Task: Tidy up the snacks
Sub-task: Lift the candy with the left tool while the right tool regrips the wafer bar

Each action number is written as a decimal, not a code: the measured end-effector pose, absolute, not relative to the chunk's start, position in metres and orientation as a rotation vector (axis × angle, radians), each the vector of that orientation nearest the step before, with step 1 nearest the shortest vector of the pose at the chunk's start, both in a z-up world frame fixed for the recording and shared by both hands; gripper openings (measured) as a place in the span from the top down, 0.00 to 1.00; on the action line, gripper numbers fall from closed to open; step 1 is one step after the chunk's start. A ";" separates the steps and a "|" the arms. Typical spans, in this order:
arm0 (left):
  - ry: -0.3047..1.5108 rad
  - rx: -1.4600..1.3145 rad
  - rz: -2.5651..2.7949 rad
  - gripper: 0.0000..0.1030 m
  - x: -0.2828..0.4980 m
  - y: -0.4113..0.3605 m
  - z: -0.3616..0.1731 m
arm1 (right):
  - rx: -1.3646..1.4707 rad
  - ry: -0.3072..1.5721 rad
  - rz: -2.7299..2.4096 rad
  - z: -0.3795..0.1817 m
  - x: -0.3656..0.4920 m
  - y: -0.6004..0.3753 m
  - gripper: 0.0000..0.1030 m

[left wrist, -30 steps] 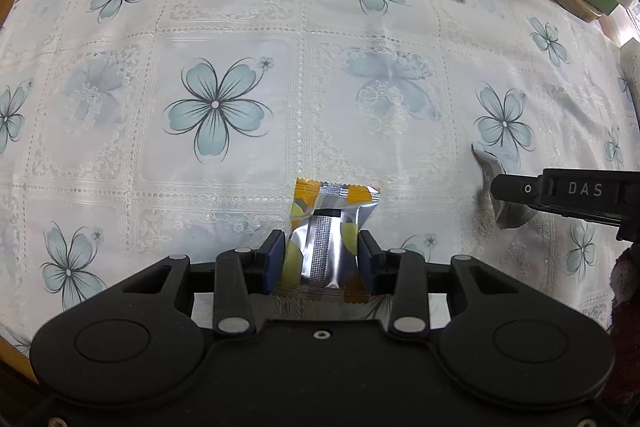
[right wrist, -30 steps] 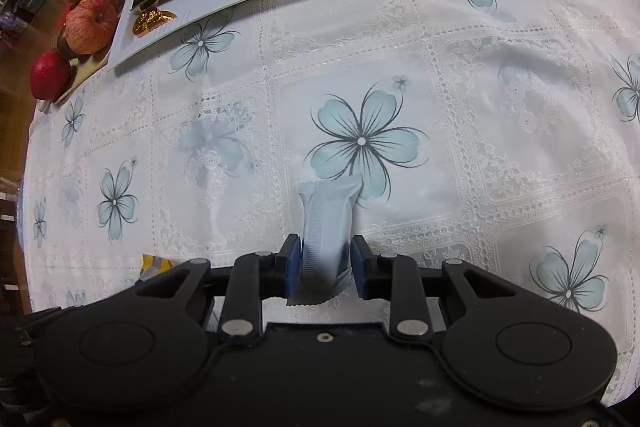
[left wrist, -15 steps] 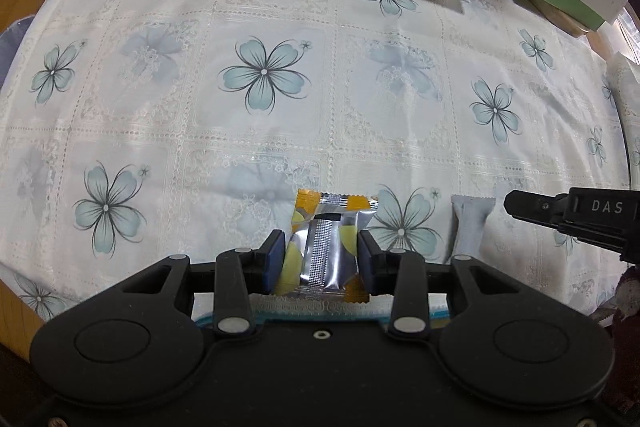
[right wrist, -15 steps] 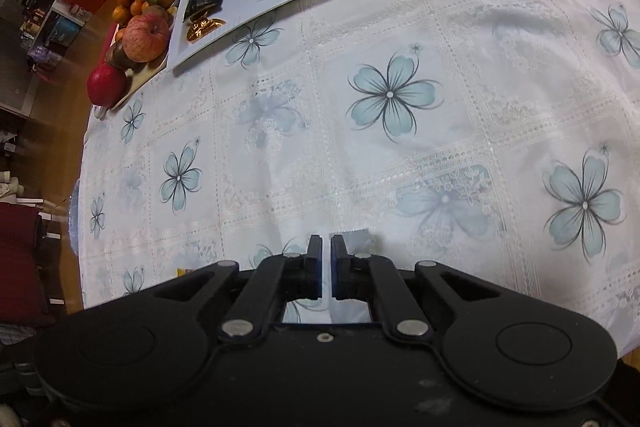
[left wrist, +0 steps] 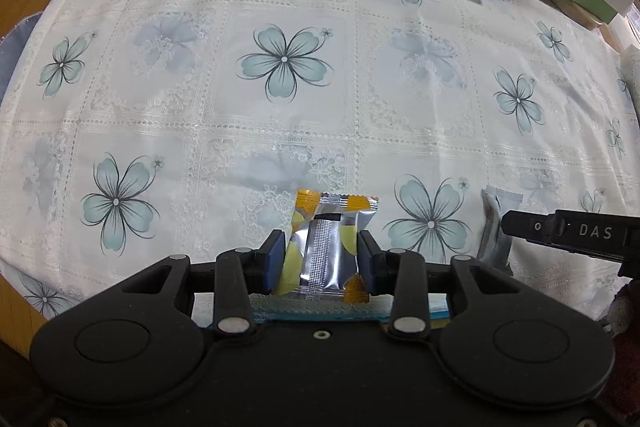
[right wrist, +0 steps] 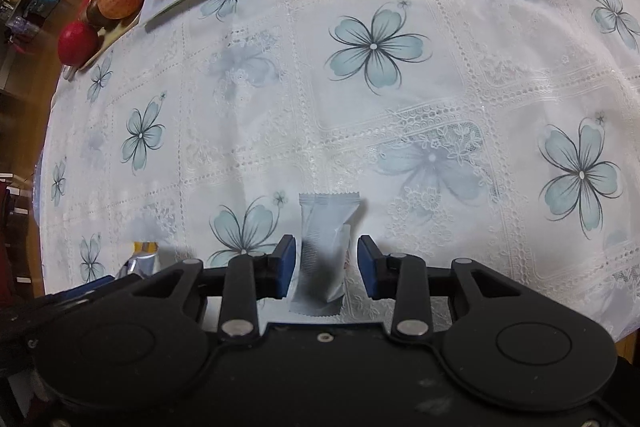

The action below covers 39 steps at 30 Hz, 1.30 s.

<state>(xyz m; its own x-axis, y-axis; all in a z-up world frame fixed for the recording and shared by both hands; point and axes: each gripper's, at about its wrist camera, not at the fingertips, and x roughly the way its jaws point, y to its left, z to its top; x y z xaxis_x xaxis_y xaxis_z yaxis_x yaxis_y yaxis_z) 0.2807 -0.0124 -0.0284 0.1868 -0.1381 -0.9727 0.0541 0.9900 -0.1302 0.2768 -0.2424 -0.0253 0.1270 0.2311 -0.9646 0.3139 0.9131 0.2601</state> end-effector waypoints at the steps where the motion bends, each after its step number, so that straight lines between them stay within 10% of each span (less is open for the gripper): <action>1: 1.386 -0.082 -0.133 0.55 0.282 -0.011 -0.030 | 0.463 1.462 -0.046 -0.025 0.278 -0.239 0.64; 39: 1.335 -0.163 -0.129 0.55 0.281 0.013 -0.012 | 0.613 1.399 -0.007 -0.028 0.301 -0.196 0.68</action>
<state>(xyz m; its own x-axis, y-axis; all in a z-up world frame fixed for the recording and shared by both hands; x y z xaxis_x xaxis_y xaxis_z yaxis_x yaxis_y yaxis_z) 0.2814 0.0133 -0.0118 0.2296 -0.1860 -0.9553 -0.0003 0.9816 -0.1912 0.3014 -0.1955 -0.0281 0.1974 0.3469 -0.9169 0.3567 0.8457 0.3968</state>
